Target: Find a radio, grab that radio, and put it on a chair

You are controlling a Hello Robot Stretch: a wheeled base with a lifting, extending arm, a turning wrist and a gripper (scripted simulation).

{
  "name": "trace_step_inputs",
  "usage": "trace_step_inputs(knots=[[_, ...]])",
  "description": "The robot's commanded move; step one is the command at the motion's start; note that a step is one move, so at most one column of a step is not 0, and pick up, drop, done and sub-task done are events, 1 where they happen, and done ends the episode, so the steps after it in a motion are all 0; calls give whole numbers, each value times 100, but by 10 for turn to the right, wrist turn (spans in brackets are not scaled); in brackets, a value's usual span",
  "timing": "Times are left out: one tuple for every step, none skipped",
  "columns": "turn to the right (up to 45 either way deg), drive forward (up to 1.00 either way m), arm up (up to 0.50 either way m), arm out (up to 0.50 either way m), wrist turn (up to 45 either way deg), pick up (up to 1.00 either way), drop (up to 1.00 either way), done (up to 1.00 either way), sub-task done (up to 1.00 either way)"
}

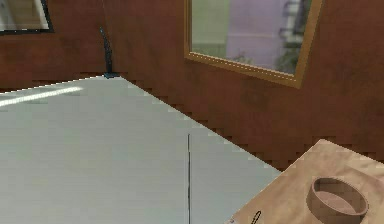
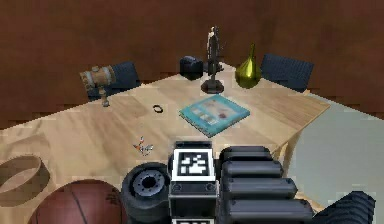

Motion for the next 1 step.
trace_step_inputs(knots=[[-450, 0, 0, 0, 0, 0, 0, 0, 0]])
